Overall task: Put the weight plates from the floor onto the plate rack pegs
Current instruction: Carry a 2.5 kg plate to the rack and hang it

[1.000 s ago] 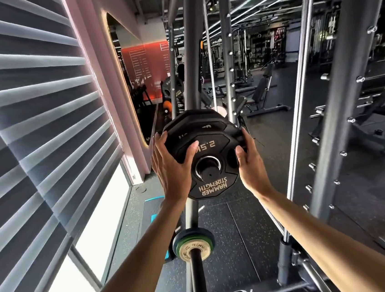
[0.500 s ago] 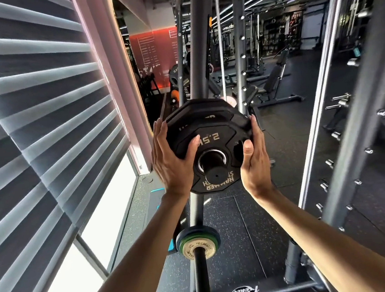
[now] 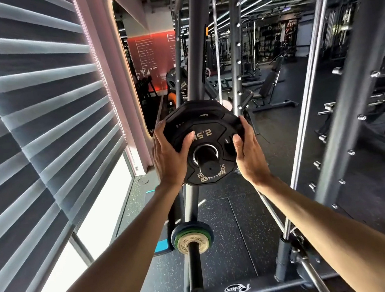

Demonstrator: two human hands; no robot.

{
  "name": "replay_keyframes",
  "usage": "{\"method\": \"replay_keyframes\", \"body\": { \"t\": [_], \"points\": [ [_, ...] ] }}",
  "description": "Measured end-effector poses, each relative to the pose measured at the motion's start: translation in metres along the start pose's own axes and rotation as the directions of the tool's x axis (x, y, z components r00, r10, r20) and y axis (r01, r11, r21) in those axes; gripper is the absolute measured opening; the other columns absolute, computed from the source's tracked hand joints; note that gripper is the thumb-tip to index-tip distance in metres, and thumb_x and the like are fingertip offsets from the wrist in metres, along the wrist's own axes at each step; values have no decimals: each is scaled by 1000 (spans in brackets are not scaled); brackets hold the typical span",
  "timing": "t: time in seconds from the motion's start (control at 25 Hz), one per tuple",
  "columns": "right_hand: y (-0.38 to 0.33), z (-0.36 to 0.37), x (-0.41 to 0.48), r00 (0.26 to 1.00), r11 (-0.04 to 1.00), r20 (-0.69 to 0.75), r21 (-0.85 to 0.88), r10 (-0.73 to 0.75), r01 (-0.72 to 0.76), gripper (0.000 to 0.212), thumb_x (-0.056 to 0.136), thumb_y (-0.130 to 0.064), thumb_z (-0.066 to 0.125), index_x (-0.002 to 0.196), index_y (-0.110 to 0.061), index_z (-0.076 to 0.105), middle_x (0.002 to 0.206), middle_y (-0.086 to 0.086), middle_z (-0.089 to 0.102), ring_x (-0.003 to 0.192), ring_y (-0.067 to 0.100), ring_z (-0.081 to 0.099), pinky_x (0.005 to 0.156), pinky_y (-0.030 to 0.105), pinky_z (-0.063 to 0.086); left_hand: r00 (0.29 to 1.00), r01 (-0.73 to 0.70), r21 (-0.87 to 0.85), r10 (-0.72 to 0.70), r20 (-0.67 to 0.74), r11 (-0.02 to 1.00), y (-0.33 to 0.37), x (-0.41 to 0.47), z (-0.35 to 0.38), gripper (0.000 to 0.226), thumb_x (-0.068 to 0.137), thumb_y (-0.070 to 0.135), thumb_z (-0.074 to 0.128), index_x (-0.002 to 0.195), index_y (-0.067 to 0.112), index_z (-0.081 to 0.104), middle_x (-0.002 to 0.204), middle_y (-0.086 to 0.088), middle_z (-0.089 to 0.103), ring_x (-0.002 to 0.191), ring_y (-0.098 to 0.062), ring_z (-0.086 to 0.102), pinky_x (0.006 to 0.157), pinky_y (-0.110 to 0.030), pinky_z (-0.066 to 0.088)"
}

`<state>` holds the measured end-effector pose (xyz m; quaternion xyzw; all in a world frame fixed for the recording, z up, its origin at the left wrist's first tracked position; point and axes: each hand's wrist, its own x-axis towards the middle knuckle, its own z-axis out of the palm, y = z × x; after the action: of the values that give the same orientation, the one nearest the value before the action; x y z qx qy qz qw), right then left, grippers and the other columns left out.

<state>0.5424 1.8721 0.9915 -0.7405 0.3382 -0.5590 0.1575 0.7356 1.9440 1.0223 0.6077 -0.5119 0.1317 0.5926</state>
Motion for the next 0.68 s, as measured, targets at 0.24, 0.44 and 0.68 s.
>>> {"method": "replay_keyframes", "body": {
  "t": [0.24,0.44,0.68],
  "points": [
    [-73,-16,26,981,959,9,-208,-193,191,41,102,-28,45,139,-10,45,140,8,50,134,21,42,114,43,34,996,-48,148,37,76,988,5,11,-48,43,99,46,48,127,13,49,124,-8,60,110,-29,62,93,-50,52],
    [-154,47,53,943,903,200,-291,-267,317,22,101,-23,44,112,-11,60,110,8,65,109,24,56,100,44,44,987,-122,386,70,145,914,-24,41,-114,18,98,24,54,106,9,61,106,-11,70,93,-31,69,80,-45,58],
    [-188,210,33,830,902,522,-236,-196,361,22,99,-19,43,99,-4,59,92,22,68,89,40,64,73,42,48,910,-65,621,-209,358,781,-153,45,-187,23,98,30,50,110,14,63,107,-10,72,97,-32,69,86,-43,57]
  ]
}}
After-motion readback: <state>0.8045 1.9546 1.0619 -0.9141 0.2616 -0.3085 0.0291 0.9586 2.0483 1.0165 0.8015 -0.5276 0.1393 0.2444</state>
